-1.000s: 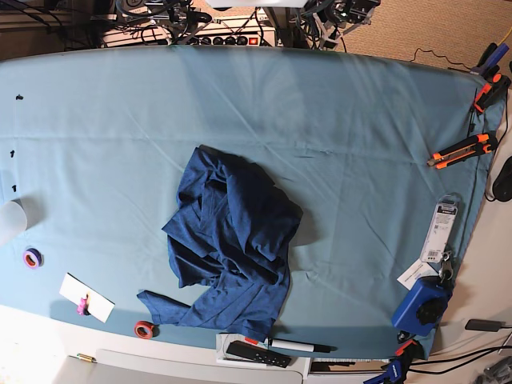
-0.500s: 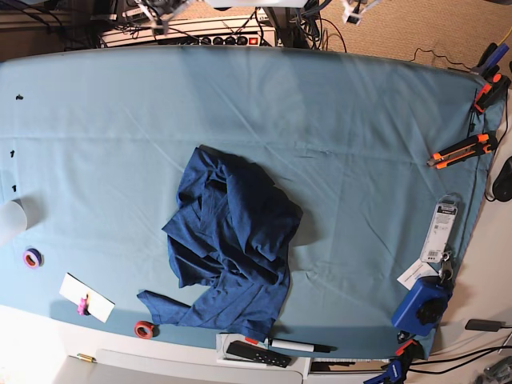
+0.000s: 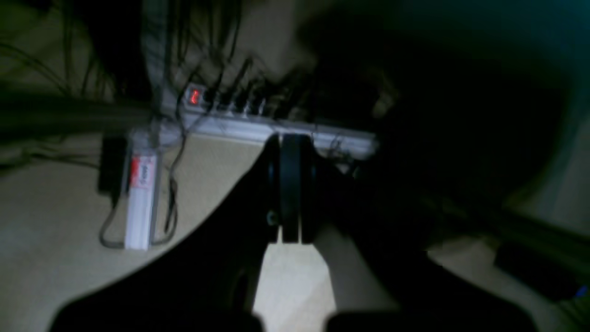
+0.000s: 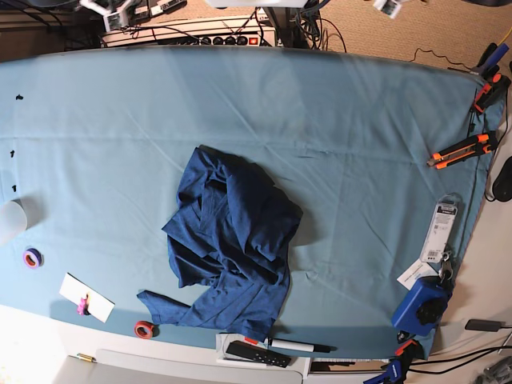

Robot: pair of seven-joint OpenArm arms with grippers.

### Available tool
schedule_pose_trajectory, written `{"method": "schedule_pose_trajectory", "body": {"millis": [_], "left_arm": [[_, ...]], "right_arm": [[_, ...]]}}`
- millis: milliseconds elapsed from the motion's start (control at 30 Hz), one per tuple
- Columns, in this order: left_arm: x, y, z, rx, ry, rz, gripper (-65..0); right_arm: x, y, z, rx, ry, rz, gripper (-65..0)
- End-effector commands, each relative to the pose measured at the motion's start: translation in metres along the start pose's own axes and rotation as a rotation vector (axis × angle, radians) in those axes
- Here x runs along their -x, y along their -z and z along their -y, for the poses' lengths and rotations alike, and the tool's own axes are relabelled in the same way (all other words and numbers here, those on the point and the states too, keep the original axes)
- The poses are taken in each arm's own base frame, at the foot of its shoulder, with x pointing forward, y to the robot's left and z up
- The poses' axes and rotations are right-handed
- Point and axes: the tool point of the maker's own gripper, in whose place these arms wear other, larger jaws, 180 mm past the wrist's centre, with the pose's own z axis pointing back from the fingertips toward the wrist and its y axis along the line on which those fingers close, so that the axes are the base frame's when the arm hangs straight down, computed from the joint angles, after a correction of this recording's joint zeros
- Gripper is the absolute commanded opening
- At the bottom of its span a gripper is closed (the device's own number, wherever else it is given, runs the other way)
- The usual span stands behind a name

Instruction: Layout the t-shirt on the table in an organized manner, then fold the t-shirt properly

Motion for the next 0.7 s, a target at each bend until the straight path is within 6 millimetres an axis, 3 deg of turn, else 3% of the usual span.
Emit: {"method": "schedule_pose_trajectory", "body": {"millis": [0,167,333,533,667], "left_arm": [[-0.021,-0.014,0.007,0.035,0.027,0.057,-65.0],[-0.114,-0.063,0.020,0.101,0.137,0.271,-65.0],[-0.192,-0.087,0.011,0.065,0.209,0.503,-65.0],[-0.252,-0.090,-0.009,-0.004,0.307,0.688,-65.0],[-0.280,-0.096,-0.016,-0.042,0.321,0.783,-65.0]], "right_arm": [[-0.021,-0.013,0.012,0.024,-0.019,0.060,-65.0],[-0.126,-0.063,0.057,0.137,-0.032,0.327,-65.0],[-0.208,-0.103,0.077,0.239,-0.102,0.567,-65.0],[-0.245,-0.107,0.093,0.326,-0.008,0.724,-65.0],[-0.264,-0.106,0.100,0.350,0.089,0.792,-65.0]]}}
